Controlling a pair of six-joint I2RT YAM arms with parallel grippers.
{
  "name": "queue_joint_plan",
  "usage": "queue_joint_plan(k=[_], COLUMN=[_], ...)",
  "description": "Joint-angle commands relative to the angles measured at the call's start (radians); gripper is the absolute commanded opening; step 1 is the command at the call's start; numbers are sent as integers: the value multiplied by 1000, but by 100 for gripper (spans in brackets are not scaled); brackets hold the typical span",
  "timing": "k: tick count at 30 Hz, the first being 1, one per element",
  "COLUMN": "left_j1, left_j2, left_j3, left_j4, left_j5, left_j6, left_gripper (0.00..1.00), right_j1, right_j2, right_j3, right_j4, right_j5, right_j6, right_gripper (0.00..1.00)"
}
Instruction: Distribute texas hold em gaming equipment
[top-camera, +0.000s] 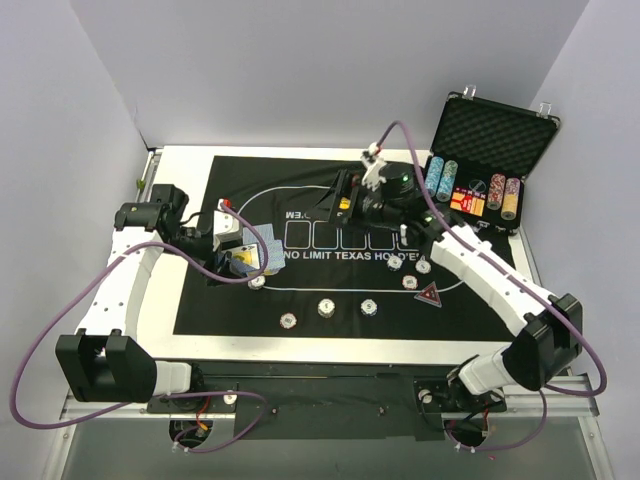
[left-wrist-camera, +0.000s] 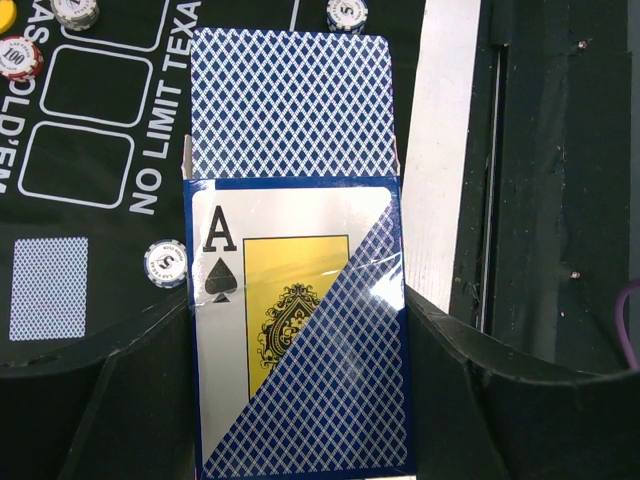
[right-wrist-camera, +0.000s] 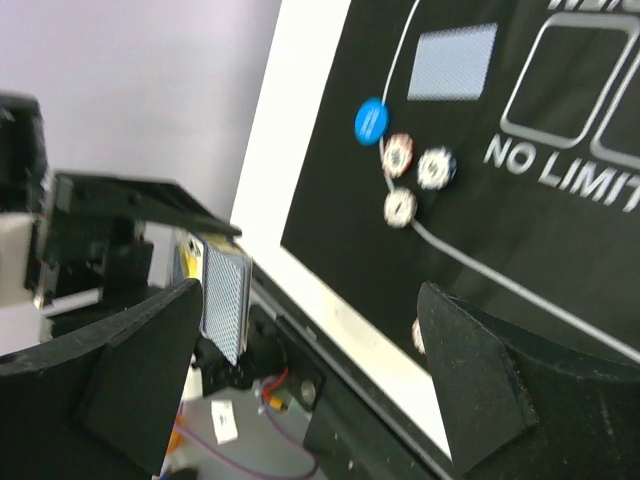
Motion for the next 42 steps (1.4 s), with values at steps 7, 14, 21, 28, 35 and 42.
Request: queue_joint_plan(k=[7, 14, 21, 28, 35, 42], left_j1=[5, 5, 5, 5, 5, 5], left_j2=[-26, -15, -44, -43, -35, -32], left_j3=[-1, 5, -6, -1, 5, 5], left_j4=[-161, -170, -150, -145, -142, -138], left_j5=[56, 48, 63, 66, 80, 83], left_j6=[35, 26, 37, 28, 21, 14], left_gripper=[0, 0, 0, 0, 0, 0], right_j1=[196, 253, 259, 255, 233, 210], right_j2=[82, 132, 166, 165, 125, 88], right_j3=[3, 25, 26, 7, -52, -84], right_j4=[86, 110, 160, 171, 188, 196], right_j5=[-68, -64, -61, -59, -57, -65], right_j6=[51, 68, 106, 123, 132, 142], right_gripper=[84, 84, 73, 56, 52, 50])
